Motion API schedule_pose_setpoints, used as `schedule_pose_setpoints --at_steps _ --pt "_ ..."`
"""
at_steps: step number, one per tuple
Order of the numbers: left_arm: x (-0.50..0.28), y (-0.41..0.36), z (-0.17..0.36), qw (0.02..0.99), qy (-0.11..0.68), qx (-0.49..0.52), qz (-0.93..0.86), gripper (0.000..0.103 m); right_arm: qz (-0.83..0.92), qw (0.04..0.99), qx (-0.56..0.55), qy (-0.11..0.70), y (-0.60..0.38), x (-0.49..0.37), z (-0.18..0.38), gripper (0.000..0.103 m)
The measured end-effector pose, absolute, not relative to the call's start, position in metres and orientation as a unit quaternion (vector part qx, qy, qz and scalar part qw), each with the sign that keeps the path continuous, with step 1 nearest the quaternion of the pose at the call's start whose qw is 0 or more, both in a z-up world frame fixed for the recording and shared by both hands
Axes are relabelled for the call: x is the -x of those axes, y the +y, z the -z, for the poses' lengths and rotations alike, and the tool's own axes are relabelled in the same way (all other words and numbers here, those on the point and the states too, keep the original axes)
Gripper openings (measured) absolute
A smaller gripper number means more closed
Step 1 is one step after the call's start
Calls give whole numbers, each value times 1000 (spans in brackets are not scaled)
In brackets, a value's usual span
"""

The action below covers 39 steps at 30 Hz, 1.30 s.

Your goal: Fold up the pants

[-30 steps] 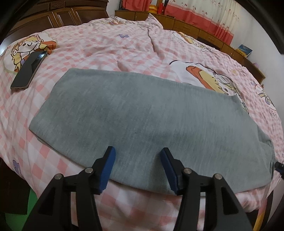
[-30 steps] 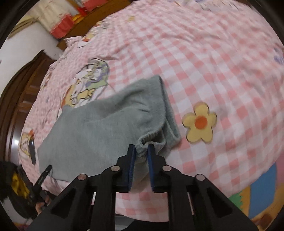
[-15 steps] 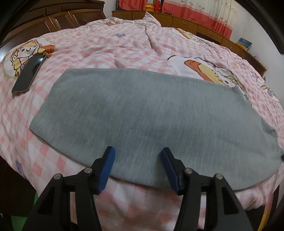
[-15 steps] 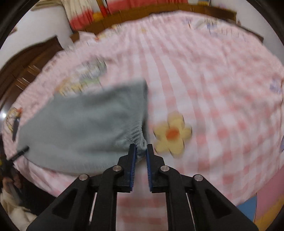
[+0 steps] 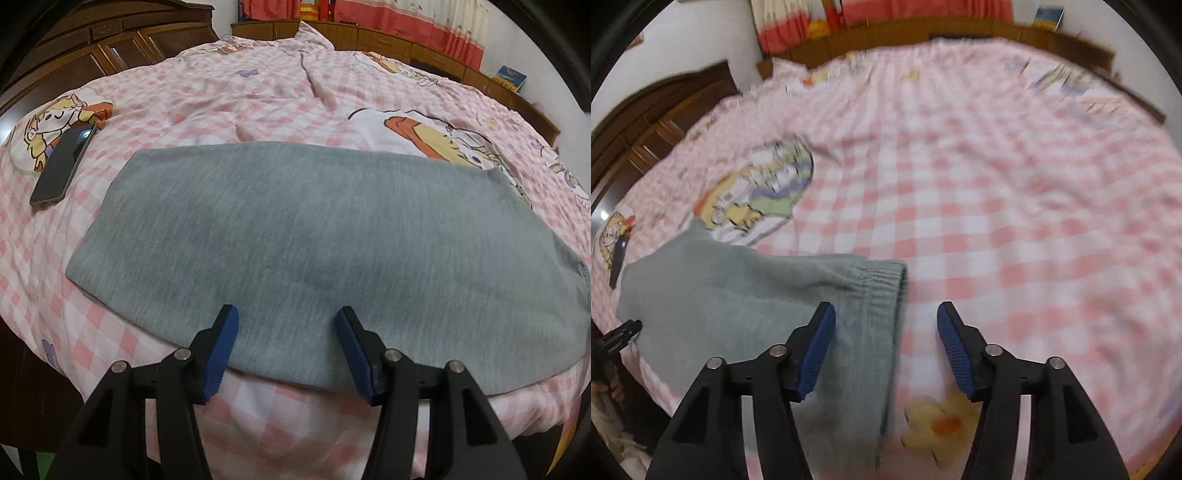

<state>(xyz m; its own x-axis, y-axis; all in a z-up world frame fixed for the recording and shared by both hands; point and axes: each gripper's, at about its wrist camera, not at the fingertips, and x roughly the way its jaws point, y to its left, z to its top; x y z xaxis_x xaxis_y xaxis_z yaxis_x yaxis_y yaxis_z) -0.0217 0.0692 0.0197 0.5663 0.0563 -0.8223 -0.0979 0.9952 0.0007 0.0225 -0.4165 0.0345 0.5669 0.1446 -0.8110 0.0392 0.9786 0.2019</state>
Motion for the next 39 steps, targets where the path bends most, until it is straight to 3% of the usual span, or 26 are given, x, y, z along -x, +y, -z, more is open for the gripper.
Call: schedule_pose_setpoints --at_steps 3,4,5,13,17,25,32,39 --pt "21 70 -20 883 466 24 -44 59 -41 876 -117 467 -412 -38 -19 39" --pt "21 69 -20 883 466 23 -46 59 -40 882 -116 455 -412 -37 -21 20" --pt "21 68 -20 884 464 22 -47 59 -16 892 -114 437 -414 -31 -26 13" --pt "14 58 -15 887 459 5 -37 61 23 890 -108 442 -422 -38 -13 18" --pt "12 60 -15 887 460 0 -29 63 32 887 -116 446 -428 -30 -28 36" --pt "10 62 -12 888 458 5 -26 72 32 913 -49 405 -387 17 -82 39" --pt "11 71 -8 885 465 26 -9 83 -6 884 -17 468 -339 29 -30 39" --pt "22 76 -9 885 465 14 7 86 24 896 30 442 -325 41 -9 41"
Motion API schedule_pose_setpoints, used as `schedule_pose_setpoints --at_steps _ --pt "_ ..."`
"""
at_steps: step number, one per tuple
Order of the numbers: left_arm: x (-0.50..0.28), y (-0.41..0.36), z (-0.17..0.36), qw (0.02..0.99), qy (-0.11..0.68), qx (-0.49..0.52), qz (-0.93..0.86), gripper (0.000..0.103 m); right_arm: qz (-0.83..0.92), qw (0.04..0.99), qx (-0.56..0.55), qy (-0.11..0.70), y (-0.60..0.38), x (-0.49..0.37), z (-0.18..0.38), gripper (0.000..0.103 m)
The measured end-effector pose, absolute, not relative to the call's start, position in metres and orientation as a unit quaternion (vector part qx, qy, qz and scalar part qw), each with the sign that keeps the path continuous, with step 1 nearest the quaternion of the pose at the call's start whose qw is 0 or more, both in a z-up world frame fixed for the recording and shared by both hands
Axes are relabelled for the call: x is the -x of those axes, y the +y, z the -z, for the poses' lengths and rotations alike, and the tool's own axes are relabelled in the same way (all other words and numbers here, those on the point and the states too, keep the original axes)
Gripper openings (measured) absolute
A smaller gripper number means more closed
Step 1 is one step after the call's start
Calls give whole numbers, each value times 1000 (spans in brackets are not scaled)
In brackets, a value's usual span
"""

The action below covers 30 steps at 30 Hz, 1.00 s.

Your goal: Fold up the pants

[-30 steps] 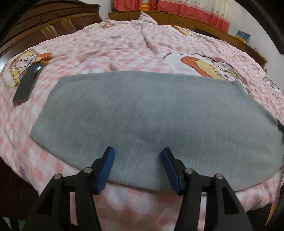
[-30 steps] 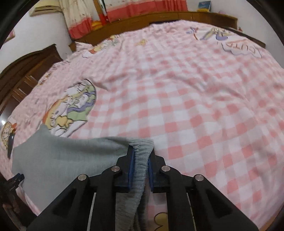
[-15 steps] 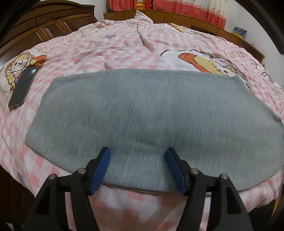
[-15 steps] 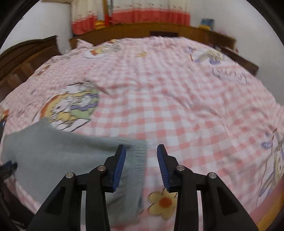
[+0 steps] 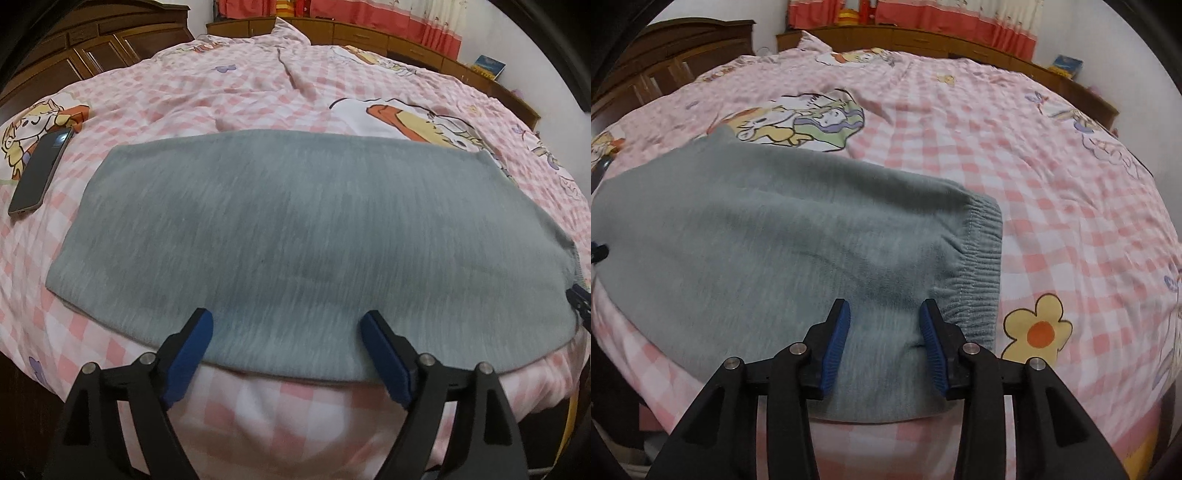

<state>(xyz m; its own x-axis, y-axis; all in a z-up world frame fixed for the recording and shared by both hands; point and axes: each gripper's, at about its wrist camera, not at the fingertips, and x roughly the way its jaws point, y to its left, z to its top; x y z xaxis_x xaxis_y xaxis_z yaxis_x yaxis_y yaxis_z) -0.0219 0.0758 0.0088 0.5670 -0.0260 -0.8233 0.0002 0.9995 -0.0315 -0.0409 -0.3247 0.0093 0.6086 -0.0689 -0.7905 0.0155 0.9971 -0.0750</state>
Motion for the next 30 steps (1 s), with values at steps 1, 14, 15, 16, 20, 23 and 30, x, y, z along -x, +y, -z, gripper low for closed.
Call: schedule_pose_setpoints --at_steps 1,14,15,16,20,23,30 --pt "24 77 -10 886 464 13 10 86 27 895 21 444 -326 41 -10 41" --pt "56 154 -21 887 451 95 -28 85 57 886 -3 459 -298 44 -36 55" --pt "59 158 -22 889 447 97 -31 85 50 888 -5 457 -292 45 -40 56" --pt "61 162 -22 889 446 97 -32 85 36 889 -9 457 -283 47 -43 57" --pt "66 176 -17 884 453 114 -28 85 -14 886 -28 463 -252 50 -46 59" --pt "66 191 -9 876 453 163 -24 85 -45 880 -34 471 -226 49 -39 59" --pt "62 210 -6 878 419 230 -11 73 -55 871 6 487 -178 46 -9 73"
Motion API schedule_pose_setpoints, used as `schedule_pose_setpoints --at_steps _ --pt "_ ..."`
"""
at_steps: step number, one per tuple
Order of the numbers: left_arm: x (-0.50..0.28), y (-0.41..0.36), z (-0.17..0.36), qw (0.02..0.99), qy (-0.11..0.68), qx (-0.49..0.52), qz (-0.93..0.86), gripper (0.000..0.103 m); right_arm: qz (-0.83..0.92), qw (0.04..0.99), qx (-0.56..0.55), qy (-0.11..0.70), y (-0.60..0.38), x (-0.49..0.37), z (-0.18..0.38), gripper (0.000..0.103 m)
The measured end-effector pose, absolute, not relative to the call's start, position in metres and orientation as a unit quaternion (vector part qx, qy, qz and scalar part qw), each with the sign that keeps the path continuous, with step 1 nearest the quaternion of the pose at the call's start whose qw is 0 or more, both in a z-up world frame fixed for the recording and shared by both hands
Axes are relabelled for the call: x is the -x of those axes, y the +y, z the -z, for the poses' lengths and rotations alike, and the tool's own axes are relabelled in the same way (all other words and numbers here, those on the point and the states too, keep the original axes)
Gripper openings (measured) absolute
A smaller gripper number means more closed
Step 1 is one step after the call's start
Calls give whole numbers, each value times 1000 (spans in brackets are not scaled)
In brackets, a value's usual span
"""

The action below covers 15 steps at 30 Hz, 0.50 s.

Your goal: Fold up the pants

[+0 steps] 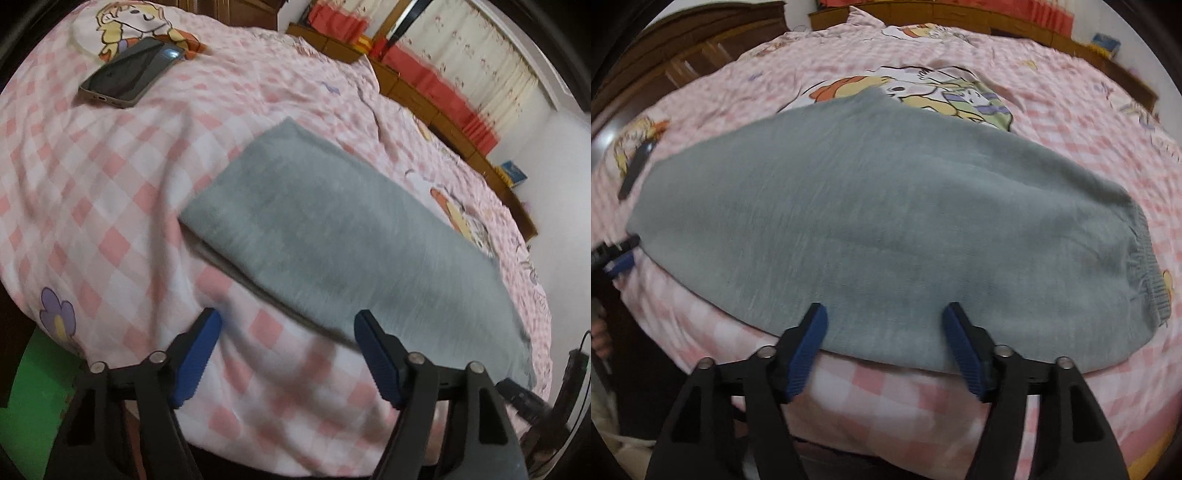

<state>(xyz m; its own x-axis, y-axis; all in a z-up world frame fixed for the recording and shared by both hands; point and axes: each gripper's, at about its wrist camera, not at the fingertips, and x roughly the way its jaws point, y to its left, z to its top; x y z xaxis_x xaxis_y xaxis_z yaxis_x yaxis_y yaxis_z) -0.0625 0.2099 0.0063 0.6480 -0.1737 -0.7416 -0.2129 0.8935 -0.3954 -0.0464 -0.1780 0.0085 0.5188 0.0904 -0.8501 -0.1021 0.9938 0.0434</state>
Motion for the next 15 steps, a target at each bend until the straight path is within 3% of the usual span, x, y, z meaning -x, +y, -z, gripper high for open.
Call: schedule_pose_setpoints --at_steps 2,6,15 --pt "62 214 -6 881 414 230 -11 68 -57 872 14 486 -174 47 -7 76" --pt "67 221 -11 891 394 226 -23 44 -62 872 -1 486 -179 46 -6 76" --pt "59 227 -5 884 402 240 -16 43 -63 874 1 482 -179 45 -4 77"
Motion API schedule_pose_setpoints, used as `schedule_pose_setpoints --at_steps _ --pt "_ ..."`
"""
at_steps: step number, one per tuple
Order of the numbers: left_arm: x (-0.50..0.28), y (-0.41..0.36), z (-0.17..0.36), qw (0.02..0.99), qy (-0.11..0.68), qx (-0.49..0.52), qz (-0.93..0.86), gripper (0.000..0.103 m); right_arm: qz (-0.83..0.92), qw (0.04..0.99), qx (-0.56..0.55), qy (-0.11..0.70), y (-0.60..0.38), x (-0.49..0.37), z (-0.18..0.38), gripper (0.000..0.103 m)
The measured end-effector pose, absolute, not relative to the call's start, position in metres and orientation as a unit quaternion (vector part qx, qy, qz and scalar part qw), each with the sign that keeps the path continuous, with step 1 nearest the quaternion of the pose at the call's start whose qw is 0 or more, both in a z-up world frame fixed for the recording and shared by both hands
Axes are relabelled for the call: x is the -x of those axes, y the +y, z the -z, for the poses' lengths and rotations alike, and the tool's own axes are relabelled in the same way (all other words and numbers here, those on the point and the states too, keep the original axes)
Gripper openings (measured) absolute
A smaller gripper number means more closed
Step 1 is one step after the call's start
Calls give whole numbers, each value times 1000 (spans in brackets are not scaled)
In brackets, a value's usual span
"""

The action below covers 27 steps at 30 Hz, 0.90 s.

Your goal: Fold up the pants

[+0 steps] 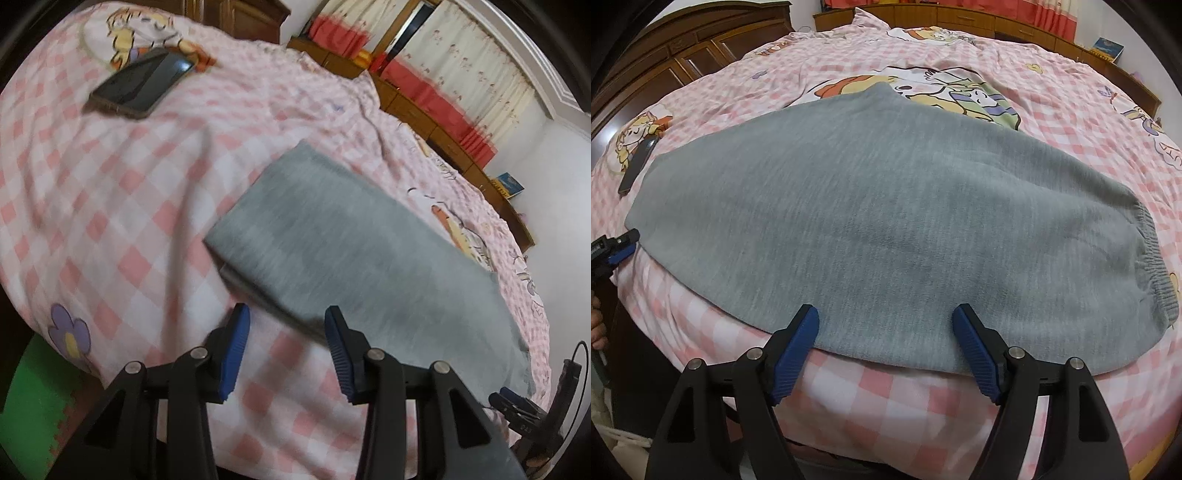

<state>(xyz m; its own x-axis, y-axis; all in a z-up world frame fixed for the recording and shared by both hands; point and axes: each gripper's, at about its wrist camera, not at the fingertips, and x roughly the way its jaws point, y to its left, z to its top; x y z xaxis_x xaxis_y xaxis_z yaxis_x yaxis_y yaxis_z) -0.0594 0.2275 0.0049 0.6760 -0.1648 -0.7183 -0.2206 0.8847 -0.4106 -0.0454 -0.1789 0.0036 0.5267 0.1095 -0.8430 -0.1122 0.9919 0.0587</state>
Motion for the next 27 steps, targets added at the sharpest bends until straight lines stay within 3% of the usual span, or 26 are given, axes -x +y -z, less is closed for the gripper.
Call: schedule_pose_setpoints --at_steps 11,15,27 --pt "42 241 4 883 371 287 -12 42 -63 875 6 480 -180 45 -4 79" --pt "46 229 -8 901 361 240 -38 24 -62 876 10 478 -178 45 -3 80" --pt "34 238 9 881 366 292 -64 30 -62 878 11 475 -177 45 -2 80"
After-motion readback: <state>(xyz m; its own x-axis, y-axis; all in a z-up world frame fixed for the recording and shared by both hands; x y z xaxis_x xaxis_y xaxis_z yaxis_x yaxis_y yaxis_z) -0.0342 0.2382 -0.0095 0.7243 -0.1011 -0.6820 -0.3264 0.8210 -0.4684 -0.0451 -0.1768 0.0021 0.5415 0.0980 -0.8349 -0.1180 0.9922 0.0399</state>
